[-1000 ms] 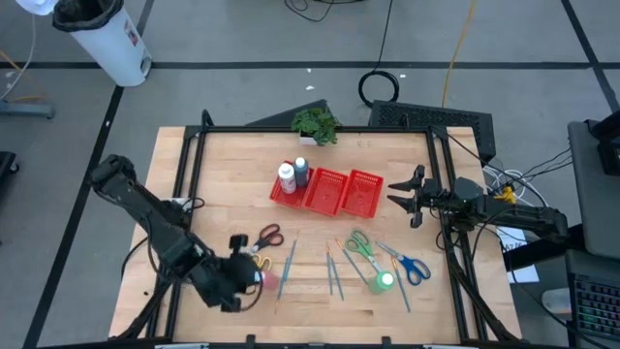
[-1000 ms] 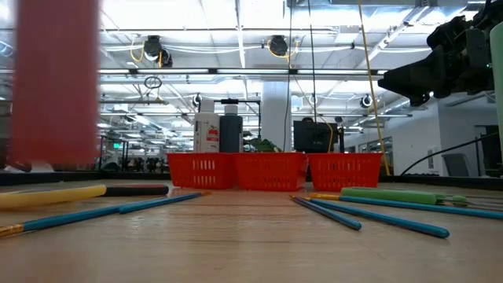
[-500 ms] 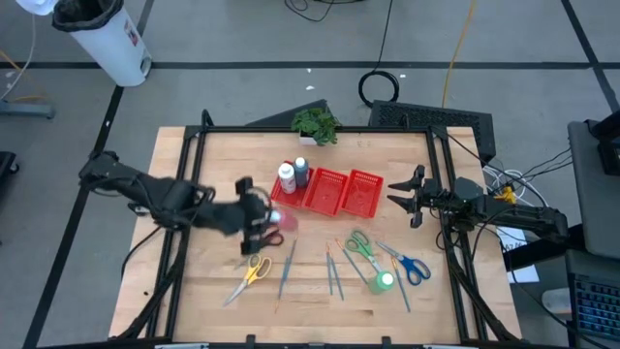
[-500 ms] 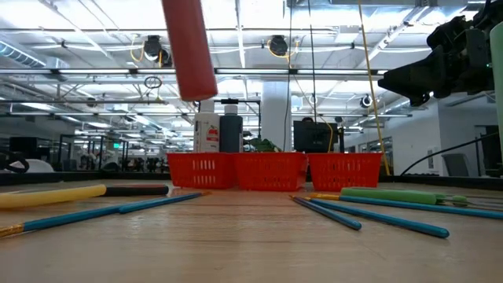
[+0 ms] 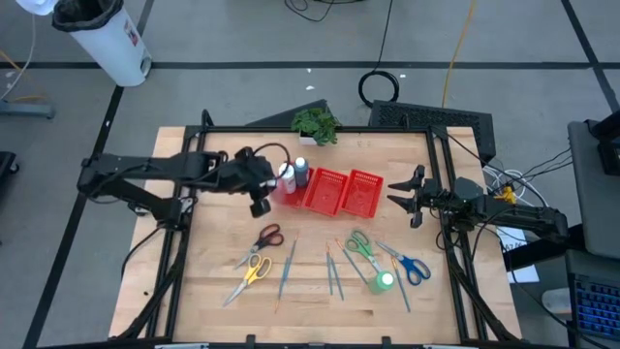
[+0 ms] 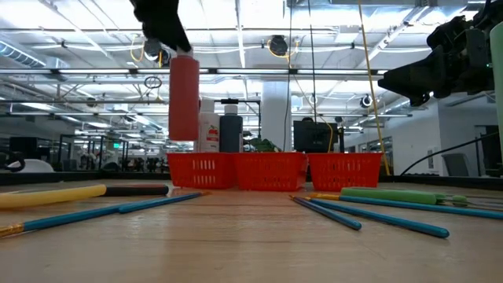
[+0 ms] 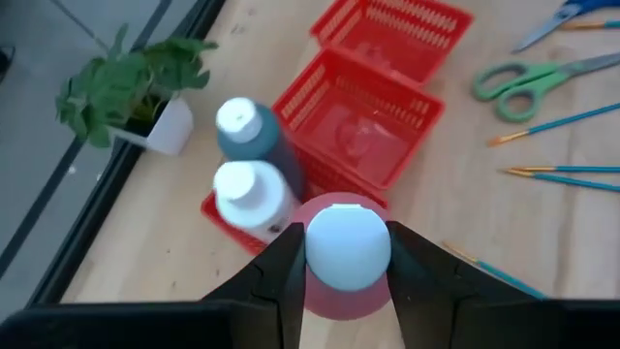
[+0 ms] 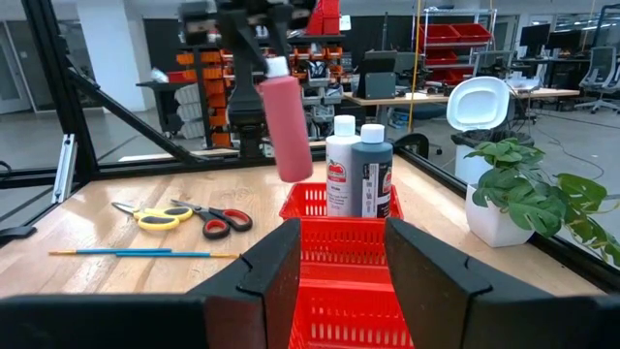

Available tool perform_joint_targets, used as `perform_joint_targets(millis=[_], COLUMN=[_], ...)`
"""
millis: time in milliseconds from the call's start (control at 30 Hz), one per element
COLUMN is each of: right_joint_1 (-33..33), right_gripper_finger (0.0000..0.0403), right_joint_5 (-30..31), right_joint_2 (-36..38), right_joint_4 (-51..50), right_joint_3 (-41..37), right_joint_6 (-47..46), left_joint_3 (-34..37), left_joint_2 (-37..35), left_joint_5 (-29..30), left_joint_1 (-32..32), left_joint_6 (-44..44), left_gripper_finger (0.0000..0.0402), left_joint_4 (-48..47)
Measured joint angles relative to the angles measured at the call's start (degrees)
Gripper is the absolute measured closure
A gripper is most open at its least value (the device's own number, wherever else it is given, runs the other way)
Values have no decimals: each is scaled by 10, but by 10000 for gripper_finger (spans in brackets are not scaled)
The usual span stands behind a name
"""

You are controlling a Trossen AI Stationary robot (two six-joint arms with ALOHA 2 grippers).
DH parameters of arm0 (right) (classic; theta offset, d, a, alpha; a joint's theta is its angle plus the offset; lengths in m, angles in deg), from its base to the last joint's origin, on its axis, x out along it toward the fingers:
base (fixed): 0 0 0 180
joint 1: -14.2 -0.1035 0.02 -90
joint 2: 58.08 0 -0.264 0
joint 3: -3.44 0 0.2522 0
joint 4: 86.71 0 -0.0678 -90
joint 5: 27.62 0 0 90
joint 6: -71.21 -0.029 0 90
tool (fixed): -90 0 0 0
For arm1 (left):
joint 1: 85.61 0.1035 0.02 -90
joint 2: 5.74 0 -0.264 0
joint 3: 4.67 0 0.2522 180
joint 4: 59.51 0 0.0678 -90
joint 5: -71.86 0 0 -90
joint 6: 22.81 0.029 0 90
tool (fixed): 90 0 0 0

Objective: Pick & Place Paint Supplies
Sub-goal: Put the red paint bottle into the left red bin

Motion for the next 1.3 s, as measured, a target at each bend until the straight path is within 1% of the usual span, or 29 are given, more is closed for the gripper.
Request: perform_joint_targets(millis=[167,467,1000,1300], right_joint_1=[0,0,0,0], right_gripper_finger=[261,261,261,261], right_joint_5=[0,0,0,0], right_joint_2=[0,0,0,0], right_joint_4=[0,0,0,0], right_joint_3=[0,0,0,0], right_joint_6=[0,0,0,0], left_joint_3=[11,46,115,145], left_joint_2=[1,2,2,2], left_joint_5=[-11,-30,-44,-44], left_joint_1=[27,48,58,58], left_joint_6=[6,12,-10,-33], left_gripper_finger=[280,280,279,278], left_joint_4=[18,46,106,111])
